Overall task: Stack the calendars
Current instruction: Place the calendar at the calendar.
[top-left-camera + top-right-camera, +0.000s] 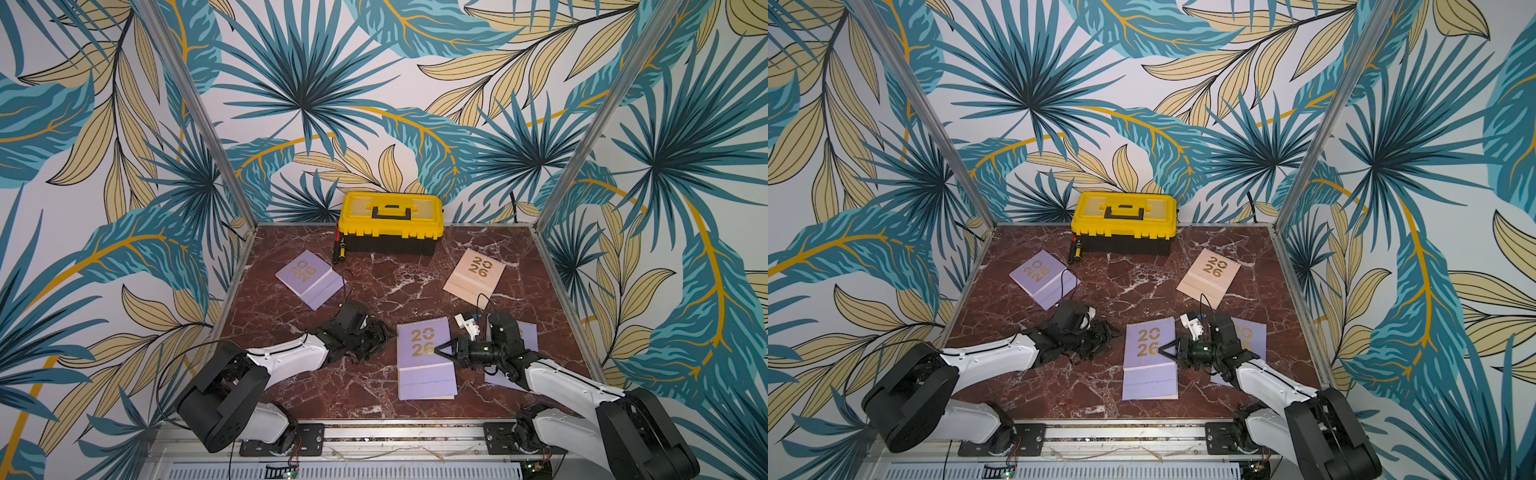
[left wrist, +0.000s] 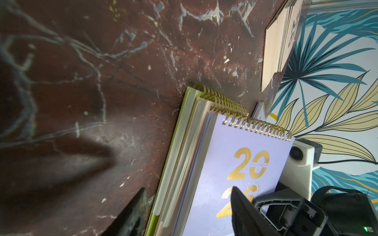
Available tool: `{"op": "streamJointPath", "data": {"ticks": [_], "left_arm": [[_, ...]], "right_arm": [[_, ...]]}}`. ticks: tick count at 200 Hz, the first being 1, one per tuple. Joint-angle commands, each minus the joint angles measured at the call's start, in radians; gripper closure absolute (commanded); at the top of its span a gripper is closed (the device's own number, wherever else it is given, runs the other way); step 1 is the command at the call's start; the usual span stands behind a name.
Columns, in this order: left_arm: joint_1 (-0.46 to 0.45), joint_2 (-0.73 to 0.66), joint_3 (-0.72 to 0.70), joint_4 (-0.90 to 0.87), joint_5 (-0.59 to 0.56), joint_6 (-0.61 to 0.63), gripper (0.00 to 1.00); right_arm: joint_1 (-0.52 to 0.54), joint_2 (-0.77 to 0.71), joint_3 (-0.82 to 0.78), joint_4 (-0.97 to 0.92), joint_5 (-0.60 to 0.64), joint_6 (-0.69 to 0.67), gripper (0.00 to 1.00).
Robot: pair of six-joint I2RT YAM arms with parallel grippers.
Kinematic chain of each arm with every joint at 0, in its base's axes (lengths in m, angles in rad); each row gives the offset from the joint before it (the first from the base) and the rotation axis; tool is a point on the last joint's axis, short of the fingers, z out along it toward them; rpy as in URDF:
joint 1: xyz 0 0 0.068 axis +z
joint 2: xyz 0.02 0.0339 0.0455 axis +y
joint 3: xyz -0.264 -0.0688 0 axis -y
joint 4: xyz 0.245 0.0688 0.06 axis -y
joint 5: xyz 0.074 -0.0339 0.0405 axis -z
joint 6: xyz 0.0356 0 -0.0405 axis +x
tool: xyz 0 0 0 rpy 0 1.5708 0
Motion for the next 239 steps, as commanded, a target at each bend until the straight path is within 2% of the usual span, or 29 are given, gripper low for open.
{"op": "streamJointPath", "data": {"ticks": [1, 93, 136, 239], "left_arm": [[-0.008, 0.014, 0.040, 0.042, 0.010, -0.008, 0.35], [-0.029, 0.074, 0.062, 0.076, 0.026, -0.018, 0.35], [-0.035, 0.097, 0.076, 0.080, 0.027, -0.016, 0.35], [-0.045, 0.126, 0.098, 0.087, 0.031, -0.018, 0.35]], "right_arm": [[-0.008, 0.009, 0.028, 0.064, -0.050, -0.023, 1.00], [-0.020, 0.091, 0.035, 0.038, -0.053, -0.087, 1.00], [-0.023, 0.085, 0.055, -0.086, -0.019, -0.160, 0.86], [-0.025, 0.055, 0.088, -0.256, 0.058, -0.239, 0.79]]}}
